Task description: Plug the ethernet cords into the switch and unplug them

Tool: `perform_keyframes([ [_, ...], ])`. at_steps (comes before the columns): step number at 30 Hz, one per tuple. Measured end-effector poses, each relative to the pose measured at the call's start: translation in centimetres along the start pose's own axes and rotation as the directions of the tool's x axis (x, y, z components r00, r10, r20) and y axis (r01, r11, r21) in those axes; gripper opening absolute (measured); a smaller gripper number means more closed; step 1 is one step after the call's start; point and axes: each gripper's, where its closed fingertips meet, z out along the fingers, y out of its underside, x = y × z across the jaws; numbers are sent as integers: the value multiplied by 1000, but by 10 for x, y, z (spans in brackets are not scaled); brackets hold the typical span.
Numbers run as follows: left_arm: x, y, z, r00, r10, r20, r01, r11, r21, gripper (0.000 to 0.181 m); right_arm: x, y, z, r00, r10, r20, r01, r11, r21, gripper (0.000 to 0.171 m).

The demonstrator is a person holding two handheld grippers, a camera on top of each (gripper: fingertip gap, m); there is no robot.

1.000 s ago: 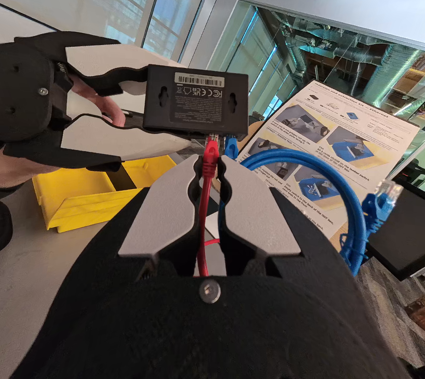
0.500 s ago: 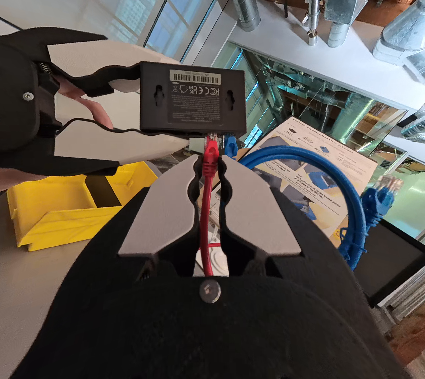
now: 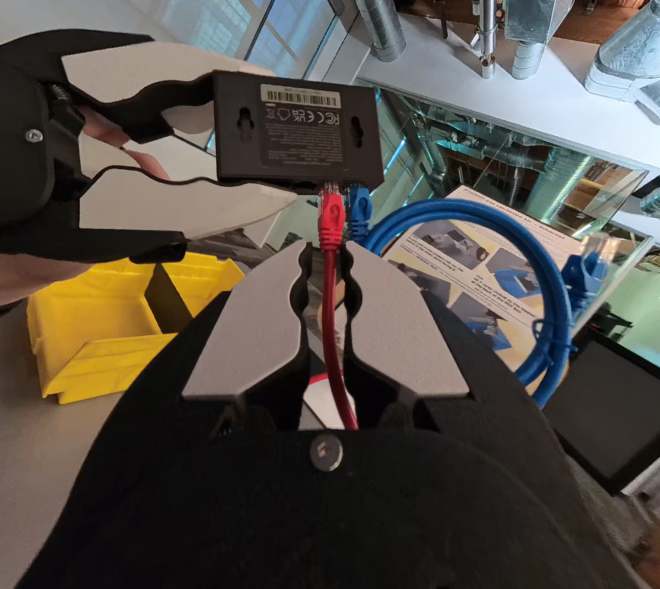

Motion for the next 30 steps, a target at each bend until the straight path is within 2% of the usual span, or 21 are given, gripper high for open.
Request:
perform_keyframes([
  [8,2,-6,0,995,-94,-40,95,995,12,62,-4,4,1,964,234,127,-246,964,97,11],
  [15,4,1,3,980,-185,-77,185,983,-2,62,-4,9,2,905,382,188,-404,910,97,10],
  [23,3,5,5,964,-248,-98,244,969,-47,62,3,-4,-5,986,164,29,-166,984,71,10],
  [27,3,5,5,954,-280,-111,275,960,-60,62,5,-12,-9,999,15,-38,-15,1000,16,10],
  [30,3,3,5,939,-318,-130,313,948,-57,64,5,-15,-11,998,-32,-48,31,999,-5,10],
])
